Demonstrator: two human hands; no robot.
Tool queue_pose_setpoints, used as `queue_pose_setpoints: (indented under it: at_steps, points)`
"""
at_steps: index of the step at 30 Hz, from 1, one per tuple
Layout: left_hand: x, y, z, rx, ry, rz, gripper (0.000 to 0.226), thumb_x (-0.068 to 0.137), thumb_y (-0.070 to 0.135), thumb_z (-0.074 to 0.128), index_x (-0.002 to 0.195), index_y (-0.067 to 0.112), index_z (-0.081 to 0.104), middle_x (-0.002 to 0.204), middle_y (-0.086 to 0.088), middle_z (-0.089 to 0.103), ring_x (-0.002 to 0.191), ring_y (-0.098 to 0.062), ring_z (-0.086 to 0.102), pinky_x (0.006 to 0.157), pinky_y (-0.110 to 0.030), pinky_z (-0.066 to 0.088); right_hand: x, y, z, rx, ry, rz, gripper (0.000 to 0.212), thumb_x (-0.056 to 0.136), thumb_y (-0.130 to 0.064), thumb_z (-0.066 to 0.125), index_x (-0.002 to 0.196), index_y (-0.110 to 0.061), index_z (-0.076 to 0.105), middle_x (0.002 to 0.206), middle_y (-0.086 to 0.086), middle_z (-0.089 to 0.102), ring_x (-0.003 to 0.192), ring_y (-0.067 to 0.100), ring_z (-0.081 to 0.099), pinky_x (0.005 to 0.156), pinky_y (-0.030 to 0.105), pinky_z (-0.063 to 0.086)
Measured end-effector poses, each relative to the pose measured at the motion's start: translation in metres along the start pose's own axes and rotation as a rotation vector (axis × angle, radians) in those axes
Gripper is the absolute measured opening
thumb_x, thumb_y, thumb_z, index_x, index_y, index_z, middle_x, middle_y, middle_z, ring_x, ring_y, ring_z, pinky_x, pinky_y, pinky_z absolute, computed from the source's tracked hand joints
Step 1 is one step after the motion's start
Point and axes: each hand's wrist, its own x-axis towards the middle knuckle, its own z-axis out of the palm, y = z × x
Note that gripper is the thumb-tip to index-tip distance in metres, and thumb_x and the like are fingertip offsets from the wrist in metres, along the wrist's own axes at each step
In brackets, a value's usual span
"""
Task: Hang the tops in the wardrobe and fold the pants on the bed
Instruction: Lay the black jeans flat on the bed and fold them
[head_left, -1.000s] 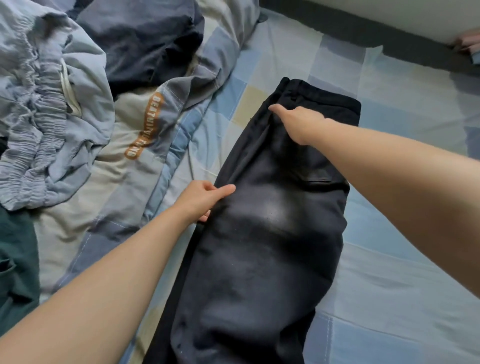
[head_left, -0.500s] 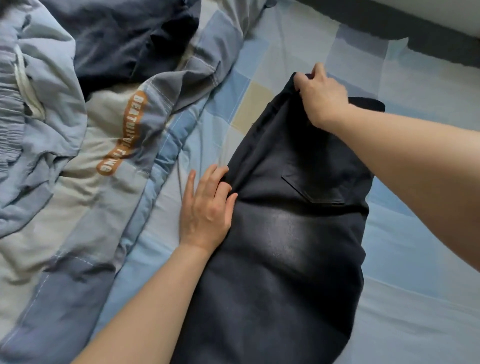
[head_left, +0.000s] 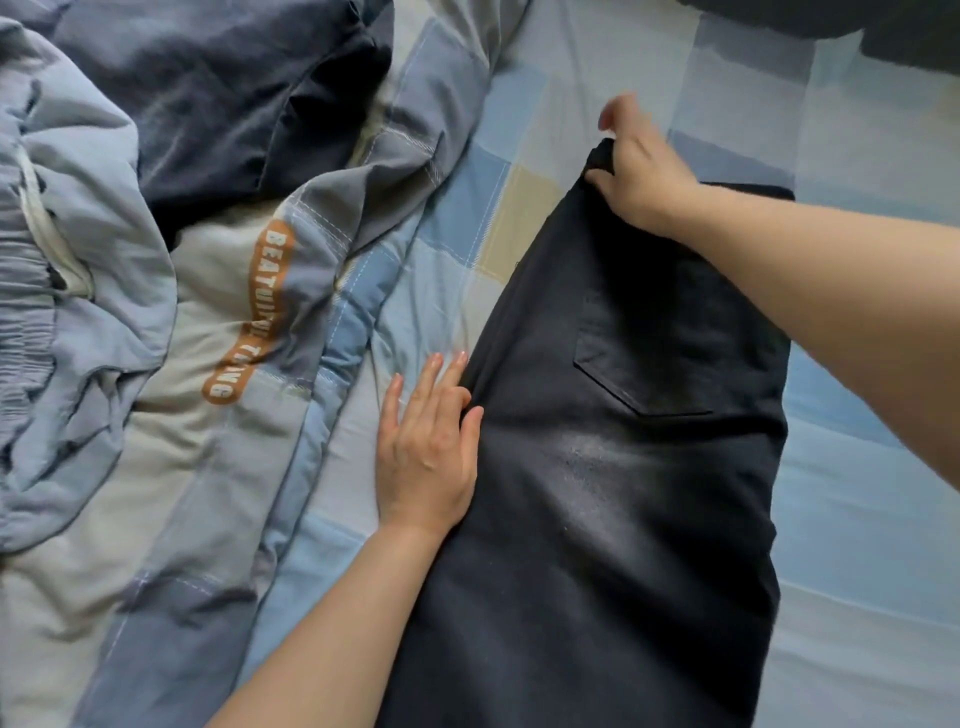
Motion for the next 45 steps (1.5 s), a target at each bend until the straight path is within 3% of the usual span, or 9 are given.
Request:
queue_pose_setpoints:
  at_steps: [3,7,10,14,23,28,33,38,45]
  points:
    - [0.0,-0.003,-0.001,0.022,-0.01,-0.018,0.041,0.098,0.025,0.046,0.138,0.016,0.046,0.123,0.001,0.067,0.139,-0.015,0.041,0.118,-0.044,0.025,-0.023,0.032,-0.024,0.11,0.2,0.12,0.047,0.092,-0.029,0.055,0.13,-0.011,0.034,0.13,0.012,0.048,0.116,0.031,0.049,0.095,0.04,0.036]
    - [-0.002,-0.004,0.001,0.042,-0.028,-0.034,0.045,0.099,0.026,0.043,0.141,0.012,0.046,0.12,-0.002,0.068,0.139,-0.017,0.041,0.117,-0.045,0.026,-0.078,0.099,-0.026,0.148,0.216,0.834,0.077,0.09,-0.057,0.046,0.144,-0.006,0.024,0.145,0.019,0.034,0.132,0.039,0.035,0.11,0.046,0.028]
    - [-0.002,0.0,0.001,0.048,-0.021,-0.018,0.041,0.098,0.025,0.042,0.138,0.015,0.044,0.123,-0.003,0.066,0.138,-0.018,0.043,0.116,-0.046,0.026,-0.101,0.115,-0.029,0.641,0.201,1.133,0.067,0.087,-0.067,0.041,0.129,-0.015,0.043,0.12,0.011,0.055,0.102,0.026,0.057,0.085,0.038,0.049]
    - [-0.001,0.0,0.002,0.054,-0.052,-0.052,0.045,0.099,0.026,0.039,0.141,0.013,0.045,0.119,-0.004,0.068,0.138,-0.019,0.042,0.117,-0.044,0.024,-0.111,0.113,-0.038,1.009,0.027,1.013,0.021,0.093,-0.04,0.057,0.086,-0.02,0.052,0.069,-0.002,0.054,0.046,0.008,0.053,0.051,0.019,0.046]
    - [0.004,0.001,0.002,-0.017,-0.084,-0.075,0.046,0.099,0.029,0.033,0.139,0.011,0.049,0.109,-0.003,0.069,0.14,-0.019,0.04,0.118,-0.044,0.021,-0.052,0.114,-0.022,0.763,0.285,0.896,0.012,0.095,-0.022,0.051,0.085,-0.017,0.054,0.094,0.003,0.057,0.083,0.018,0.054,0.075,0.027,0.047]
    - [0.002,-0.002,0.001,-0.04,-0.085,-0.064,0.042,0.099,0.027,0.034,0.131,0.009,0.054,0.117,-0.004,0.067,0.139,-0.019,0.042,0.118,-0.044,0.022,-0.114,0.107,-0.018,1.17,0.382,0.97,0.038,0.103,-0.037,0.029,0.078,-0.015,0.047,0.07,0.001,0.057,0.05,0.009,0.056,0.044,0.021,0.042]
    - [0.004,0.002,-0.002,-0.046,-0.087,-0.106,0.036,0.099,0.024,0.037,0.125,0.008,0.056,0.129,-0.008,0.063,0.137,-0.02,0.044,0.118,-0.04,0.017,-0.238,0.079,-0.015,1.209,-0.042,1.046,0.054,0.103,-0.048,0.023,0.084,-0.008,0.054,0.073,0.008,0.065,0.052,0.014,0.066,0.046,0.023,0.052]
    - [0.016,0.008,-0.014,-0.164,-0.086,-0.27,0.024,0.098,0.019,0.047,0.103,-0.002,0.057,0.121,-0.021,0.064,0.111,-0.041,0.056,0.103,-0.046,0.035,-0.271,0.061,-0.009,1.071,-0.323,0.722,0.02,0.1,-0.022,0.046,0.106,-0.008,0.059,0.085,0.004,0.067,0.062,0.003,0.06,0.058,0.018,0.046]
    - [0.046,0.022,-0.047,-0.238,-0.214,-0.53,0.027,0.089,0.029,0.066,0.1,0.004,0.069,0.094,-0.015,0.07,0.095,-0.029,0.065,0.086,-0.033,0.046,-0.306,0.059,0.014,0.948,0.056,0.931,0.03,0.093,-0.032,0.052,0.067,-0.02,0.041,0.062,0.003,0.038,0.054,0.016,0.036,0.045,0.021,0.027]
